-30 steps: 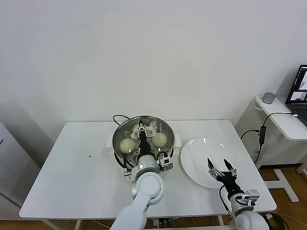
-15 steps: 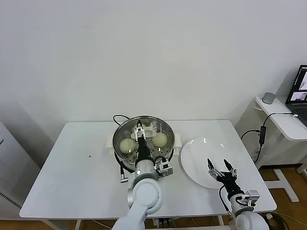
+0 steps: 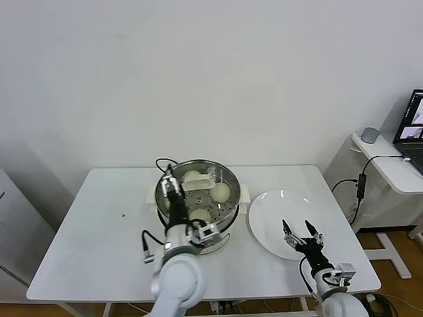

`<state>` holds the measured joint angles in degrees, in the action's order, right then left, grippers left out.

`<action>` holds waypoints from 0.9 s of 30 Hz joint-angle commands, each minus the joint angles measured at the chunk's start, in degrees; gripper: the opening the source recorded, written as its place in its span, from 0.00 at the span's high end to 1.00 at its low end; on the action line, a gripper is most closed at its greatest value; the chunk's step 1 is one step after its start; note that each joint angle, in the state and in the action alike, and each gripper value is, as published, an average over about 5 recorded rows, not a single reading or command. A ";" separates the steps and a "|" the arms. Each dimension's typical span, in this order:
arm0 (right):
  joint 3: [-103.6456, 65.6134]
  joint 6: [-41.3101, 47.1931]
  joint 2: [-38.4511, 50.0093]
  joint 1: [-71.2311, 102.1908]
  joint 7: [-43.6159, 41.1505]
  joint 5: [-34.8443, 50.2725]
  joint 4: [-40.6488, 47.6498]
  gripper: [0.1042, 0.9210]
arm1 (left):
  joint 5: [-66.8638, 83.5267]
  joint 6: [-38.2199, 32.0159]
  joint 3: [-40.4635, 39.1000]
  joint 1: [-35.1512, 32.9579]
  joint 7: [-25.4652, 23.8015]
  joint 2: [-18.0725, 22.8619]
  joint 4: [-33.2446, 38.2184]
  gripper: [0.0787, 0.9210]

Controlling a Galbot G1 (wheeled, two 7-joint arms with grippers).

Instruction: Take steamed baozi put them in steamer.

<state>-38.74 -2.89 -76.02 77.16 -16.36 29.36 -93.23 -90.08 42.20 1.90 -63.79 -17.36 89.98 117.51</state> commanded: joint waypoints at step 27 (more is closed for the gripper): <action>2.20 3.67 -1.44 6.85 6.93 -5.55 -13.61 0.12 | 85.16 -29.13 37.53 -32.05 6.61 -1.95 9.70 0.12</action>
<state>-36.57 -0.13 -77.16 82.82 -11.05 24.74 -104.48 -18.71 24.30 35.48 -87.32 -10.17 87.90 126.89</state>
